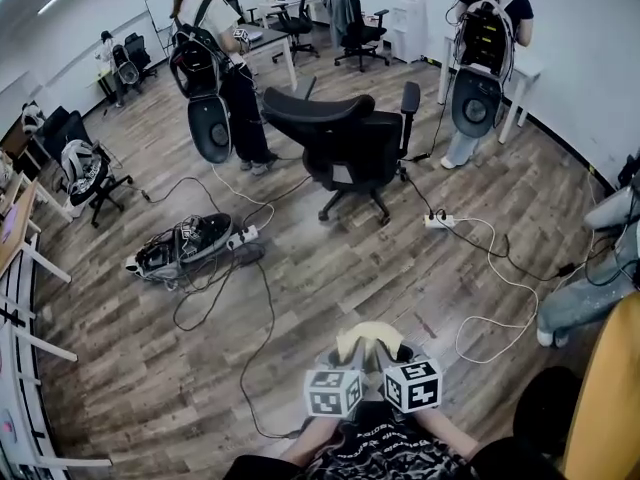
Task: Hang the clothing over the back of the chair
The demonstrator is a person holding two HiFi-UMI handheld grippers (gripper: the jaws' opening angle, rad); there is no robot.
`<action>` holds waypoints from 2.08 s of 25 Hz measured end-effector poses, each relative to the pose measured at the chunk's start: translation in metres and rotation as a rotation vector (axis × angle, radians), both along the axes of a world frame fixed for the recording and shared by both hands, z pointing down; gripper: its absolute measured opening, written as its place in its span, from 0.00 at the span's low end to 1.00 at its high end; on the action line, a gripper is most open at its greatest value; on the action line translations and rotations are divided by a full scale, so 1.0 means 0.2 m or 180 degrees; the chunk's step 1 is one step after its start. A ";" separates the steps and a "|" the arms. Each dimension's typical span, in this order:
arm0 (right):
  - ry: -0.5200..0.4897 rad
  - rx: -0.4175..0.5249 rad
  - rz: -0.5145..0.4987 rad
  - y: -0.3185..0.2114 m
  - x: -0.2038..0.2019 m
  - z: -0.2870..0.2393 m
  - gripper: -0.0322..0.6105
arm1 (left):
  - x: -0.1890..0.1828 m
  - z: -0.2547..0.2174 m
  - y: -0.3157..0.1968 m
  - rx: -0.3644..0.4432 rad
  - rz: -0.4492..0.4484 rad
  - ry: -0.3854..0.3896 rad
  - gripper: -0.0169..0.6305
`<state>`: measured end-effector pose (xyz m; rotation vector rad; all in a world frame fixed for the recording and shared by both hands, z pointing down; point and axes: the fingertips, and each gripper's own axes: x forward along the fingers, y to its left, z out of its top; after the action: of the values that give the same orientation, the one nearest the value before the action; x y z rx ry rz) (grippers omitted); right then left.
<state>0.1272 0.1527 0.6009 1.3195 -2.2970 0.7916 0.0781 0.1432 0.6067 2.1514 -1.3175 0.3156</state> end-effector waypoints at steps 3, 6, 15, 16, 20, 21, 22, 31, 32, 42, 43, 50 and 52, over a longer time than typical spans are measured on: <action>0.0002 0.0004 0.0054 -0.11 -0.03 0.00 0.12 | -0.03 0.00 -0.11 0.0005 0.0068 0.0025 0.11; 0.0032 -0.0020 0.0041 -0.22 -0.09 0.01 0.12 | -0.09 0.02 -0.23 -0.0033 0.0076 -0.0006 0.11; 0.0130 0.0051 0.0105 -0.53 -0.30 -0.05 0.12 | -0.30 -0.04 -0.55 0.0014 0.0225 0.0009 0.11; 0.0141 0.0052 0.0129 -0.57 -0.33 -0.05 0.12 | -0.32 -0.04 -0.59 0.0018 0.0254 0.0002 0.11; 0.0131 0.0073 0.0244 -0.66 -0.40 -0.06 0.12 | -0.39 -0.05 -0.69 0.0037 0.0374 -0.0003 0.11; 0.0125 0.0075 0.0264 -0.69 -0.42 -0.06 0.12 | -0.40 -0.06 -0.71 0.0040 0.0398 -0.0002 0.11; 0.0117 0.0072 0.0280 -0.71 -0.43 -0.06 0.12 | -0.42 -0.06 -0.74 0.0043 0.0417 -0.0008 0.11; 0.0073 0.0076 0.0364 -0.84 -0.59 -0.05 0.12 | -0.58 -0.06 -0.88 0.0069 0.0486 -0.0067 0.11; 0.0067 0.0077 0.0385 -0.84 -0.60 -0.05 0.12 | -0.59 -0.06 -0.88 0.0068 0.0510 -0.0063 0.11; 0.0051 0.0032 0.0368 -0.87 -0.66 -0.04 0.12 | -0.65 -0.04 -0.91 -0.0004 0.0538 0.0034 0.11; 0.0049 0.0026 0.0367 -0.87 -0.66 -0.04 0.12 | -0.65 -0.04 -0.91 -0.0018 0.0535 0.0045 0.11; 0.0106 0.0041 0.0303 -0.93 -0.64 -0.01 0.12 | -0.63 0.00 -0.96 -0.0135 0.0517 0.0069 0.11; 0.0069 0.0027 0.0278 -0.96 -0.63 -0.01 0.12 | -0.62 -0.01 -0.99 -0.0135 0.0482 0.0063 0.11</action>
<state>0.0006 -0.0398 0.5998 1.4337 -2.2415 0.7920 -0.0467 -0.0545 0.6051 2.2175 -1.1295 0.3785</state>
